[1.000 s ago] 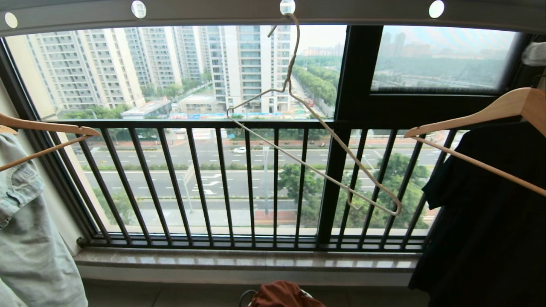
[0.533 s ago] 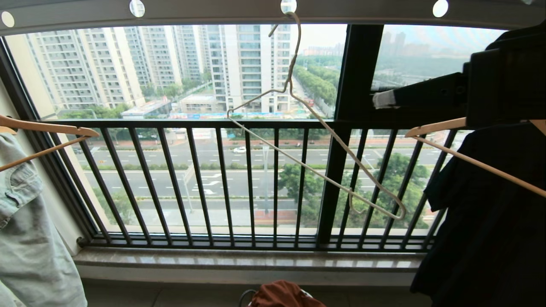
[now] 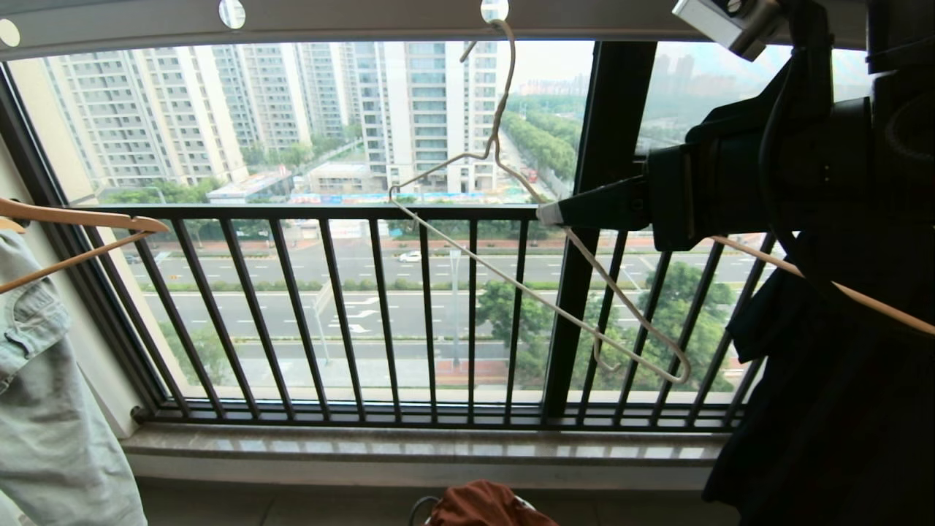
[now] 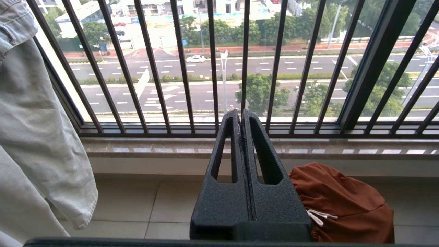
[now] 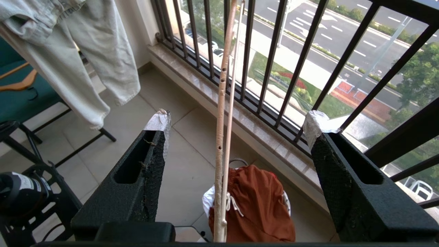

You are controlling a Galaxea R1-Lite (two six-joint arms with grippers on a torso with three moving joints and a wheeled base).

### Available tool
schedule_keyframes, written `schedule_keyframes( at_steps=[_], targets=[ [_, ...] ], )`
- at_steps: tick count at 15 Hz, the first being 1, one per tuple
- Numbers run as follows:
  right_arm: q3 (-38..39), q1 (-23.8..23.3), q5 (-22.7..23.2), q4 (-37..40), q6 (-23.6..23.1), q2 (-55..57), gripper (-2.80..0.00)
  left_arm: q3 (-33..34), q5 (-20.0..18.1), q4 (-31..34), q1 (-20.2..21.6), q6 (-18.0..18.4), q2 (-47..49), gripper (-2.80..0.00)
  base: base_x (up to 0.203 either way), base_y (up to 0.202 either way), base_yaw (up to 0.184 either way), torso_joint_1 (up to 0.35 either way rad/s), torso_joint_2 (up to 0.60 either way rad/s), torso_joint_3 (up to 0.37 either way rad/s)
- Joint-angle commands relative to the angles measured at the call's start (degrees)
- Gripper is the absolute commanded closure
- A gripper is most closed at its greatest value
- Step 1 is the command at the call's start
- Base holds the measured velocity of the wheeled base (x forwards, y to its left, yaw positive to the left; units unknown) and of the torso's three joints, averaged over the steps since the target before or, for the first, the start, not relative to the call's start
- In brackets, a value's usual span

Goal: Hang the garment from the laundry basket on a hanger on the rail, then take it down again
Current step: Pick up the clothes rack on the clothesline

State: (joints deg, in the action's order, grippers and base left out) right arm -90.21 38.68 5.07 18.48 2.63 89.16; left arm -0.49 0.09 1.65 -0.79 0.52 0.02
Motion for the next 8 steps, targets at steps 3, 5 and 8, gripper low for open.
schedule_keyframes(
  at_steps=[3,5,8],
  targets=[
    [-0.6,1.5,-2.4,0.1,-1.7,3.3,-2.8,0.0,0.0,0.0,0.0,0.0,0.0,0.0,0.0,0.0,0.0,0.0,0.0,0.0],
    [-1.3,1.5,-2.7,0.0,-1.8,4.5,-2.8,0.0,0.0,0.0,0.0,0.0,0.0,0.0,0.0,0.0,0.0,0.0,0.0,0.0],
    [-1.5,1.4,-4.6,-4.2,-2.1,7.1,-2.8,0.0,0.0,0.0,0.0,0.0,0.0,0.0,0.0,0.0,0.0,0.0,0.0,0.0]
  ],
)
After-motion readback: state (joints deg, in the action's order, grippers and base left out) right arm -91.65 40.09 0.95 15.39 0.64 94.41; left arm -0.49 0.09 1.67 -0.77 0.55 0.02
